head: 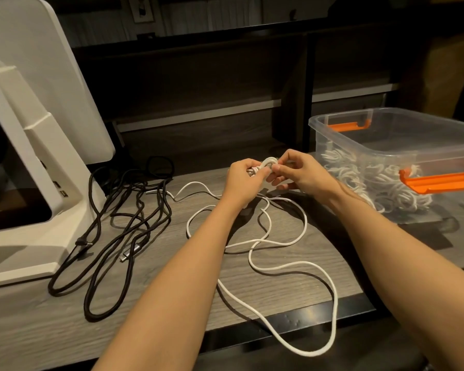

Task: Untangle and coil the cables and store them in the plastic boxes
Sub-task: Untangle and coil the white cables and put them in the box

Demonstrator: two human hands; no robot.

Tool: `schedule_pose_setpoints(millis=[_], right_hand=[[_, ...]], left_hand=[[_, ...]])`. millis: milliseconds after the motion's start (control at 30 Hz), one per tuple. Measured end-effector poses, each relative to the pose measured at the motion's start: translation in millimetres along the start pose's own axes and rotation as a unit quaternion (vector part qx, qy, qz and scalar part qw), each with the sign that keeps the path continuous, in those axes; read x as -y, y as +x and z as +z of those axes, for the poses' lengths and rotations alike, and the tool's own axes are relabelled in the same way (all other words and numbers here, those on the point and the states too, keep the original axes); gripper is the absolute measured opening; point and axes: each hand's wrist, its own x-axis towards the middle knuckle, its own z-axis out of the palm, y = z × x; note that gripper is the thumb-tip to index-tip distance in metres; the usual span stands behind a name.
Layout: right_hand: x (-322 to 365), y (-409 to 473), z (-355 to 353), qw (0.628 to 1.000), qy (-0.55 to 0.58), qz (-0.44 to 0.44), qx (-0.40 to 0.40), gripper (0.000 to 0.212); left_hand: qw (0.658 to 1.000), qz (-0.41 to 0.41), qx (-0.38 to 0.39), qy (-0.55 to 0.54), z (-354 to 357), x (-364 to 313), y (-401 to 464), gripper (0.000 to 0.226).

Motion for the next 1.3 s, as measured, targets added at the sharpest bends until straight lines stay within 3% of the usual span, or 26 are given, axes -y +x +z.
schedule_pose_setpoints(millis=[200, 433, 500, 667, 767, 867, 967, 1100, 1300], right_hand=[[-1.5, -0.2, 5.6, 0.999, -0.035, -0.017, -0.006, 0.006], [-3.0, -0.2, 10.3, 0.999, 0.025, 0.043, -0.008, 0.020], [-1.2, -0.3, 13.1, 0.998, 0.023, 0.033, -0.040, 0.022], [1.7, -1.8, 15.3, 0.993, 0.027, 0.045, -0.107, 0.020], [7.9, -4.1, 12.1, 0.991, 0.008, 0.049, -0.123, 0.015], [22.1, -7.8, 10.1, 0.988, 0.005, 0.053, -0.146, 0.016], [42.8, -8.9, 5.1, 0.984, 0.000, 0.071, -0.166, 0.023], [75.7, -13.1, -0.7, 0.981, 0.045, 0.096, -0.165, 0.028], [109.4, -23.2, -23.8, 0.971, -0.018, 0.090, -0.222, 0.051]], left_hand=[[0.997, -0.056, 0.004, -0.051, -4.5, 2.0, 3.8, 0.027], [0.999, -0.015, 0.045, -0.009, -9.2, 2.0, -6.7, 0.022], [0.998, -0.006, 0.067, -0.002, -8.6, -0.3, -10.1, 0.020], [0.997, -0.021, 0.069, -0.018, -12.9, -5.7, -14.9, 0.048], [0.998, -0.055, 0.040, -0.017, -18.8, -9.3, -16.6, 0.035], [0.992, -0.085, 0.030, -0.089, -26.7, -21.6, -18.1, 0.019], [0.989, -0.070, 0.028, -0.128, -31.8, -42.8, -20.8, 0.013], [0.989, -0.049, -0.010, -0.140, -32.3, -70.3, -23.0, 0.016], [0.992, -0.011, -0.023, -0.126, -17.3, -107.7, -27.7, 0.020]])
